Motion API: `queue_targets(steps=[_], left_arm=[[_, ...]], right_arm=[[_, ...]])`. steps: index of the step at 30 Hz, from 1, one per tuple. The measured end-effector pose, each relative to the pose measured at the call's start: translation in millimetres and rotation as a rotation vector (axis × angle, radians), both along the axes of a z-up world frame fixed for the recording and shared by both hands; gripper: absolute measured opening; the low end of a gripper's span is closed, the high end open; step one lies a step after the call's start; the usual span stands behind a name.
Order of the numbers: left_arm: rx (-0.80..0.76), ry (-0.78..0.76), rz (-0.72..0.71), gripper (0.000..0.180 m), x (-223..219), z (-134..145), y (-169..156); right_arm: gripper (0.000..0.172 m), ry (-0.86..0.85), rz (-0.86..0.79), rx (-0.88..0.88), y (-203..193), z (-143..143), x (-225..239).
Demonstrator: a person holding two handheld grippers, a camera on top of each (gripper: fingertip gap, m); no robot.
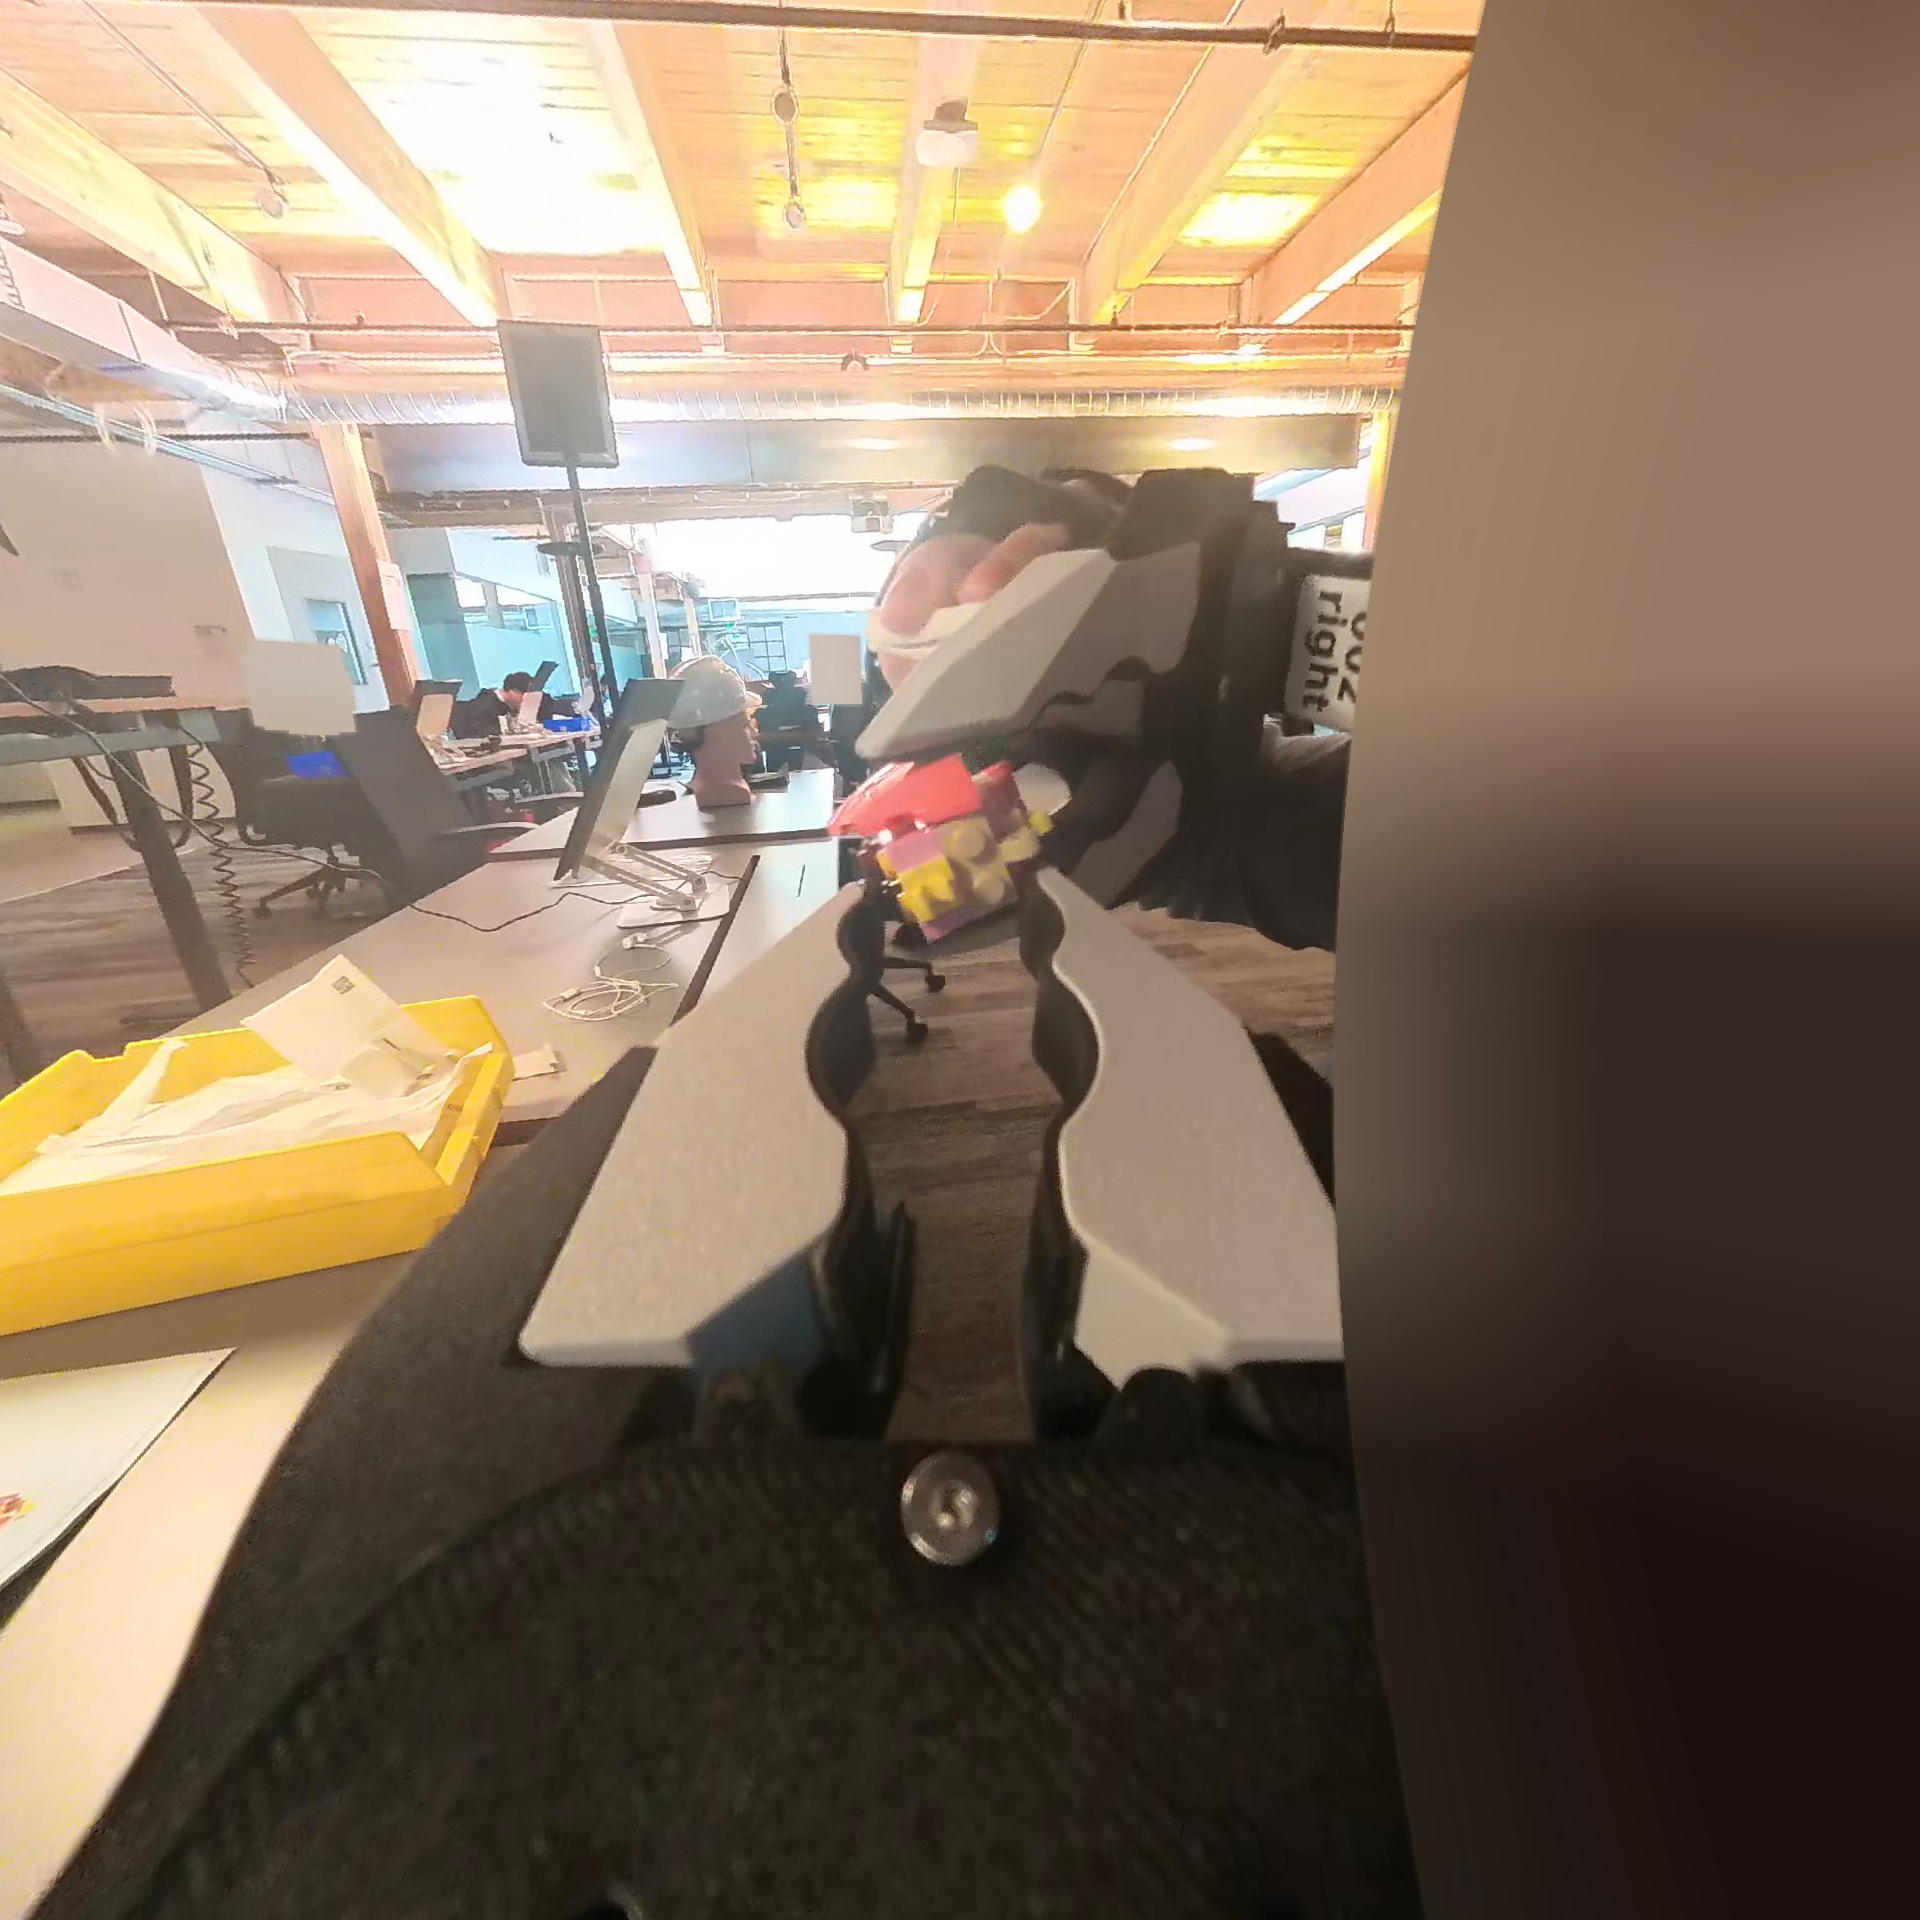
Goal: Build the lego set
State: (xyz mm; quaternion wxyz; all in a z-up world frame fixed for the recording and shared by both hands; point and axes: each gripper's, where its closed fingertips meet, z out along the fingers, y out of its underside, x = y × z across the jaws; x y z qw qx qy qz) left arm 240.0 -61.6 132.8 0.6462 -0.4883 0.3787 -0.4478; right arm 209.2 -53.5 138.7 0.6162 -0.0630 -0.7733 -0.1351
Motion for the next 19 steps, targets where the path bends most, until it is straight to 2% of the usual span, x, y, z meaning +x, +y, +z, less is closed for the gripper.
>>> queue_targets(steps=[1, 7, 14, 19], left_arm=[[0.002, 0.004, 0.006, 0.023, 0, 0, 0], [0.005, 0.015, 0.023, 0.023, 3, -2, 1], [0.012, -0.019, 0.046, 0.023, 2, 0, 7], [0.08, -0.01, 0.187, 0.023, -4, 4, 17]], right_arm=[[0.029, -0.003, 0.002, 0.01, 0, 0, 1], [0.029, 0.007, 0.015, 0.015, 0, -1, 4], [0.03, 0.097, 0.002, -0.021, 6, 2, 5], [0.032, 0.148, -0.058, -0.006, 16, 6, 3]])
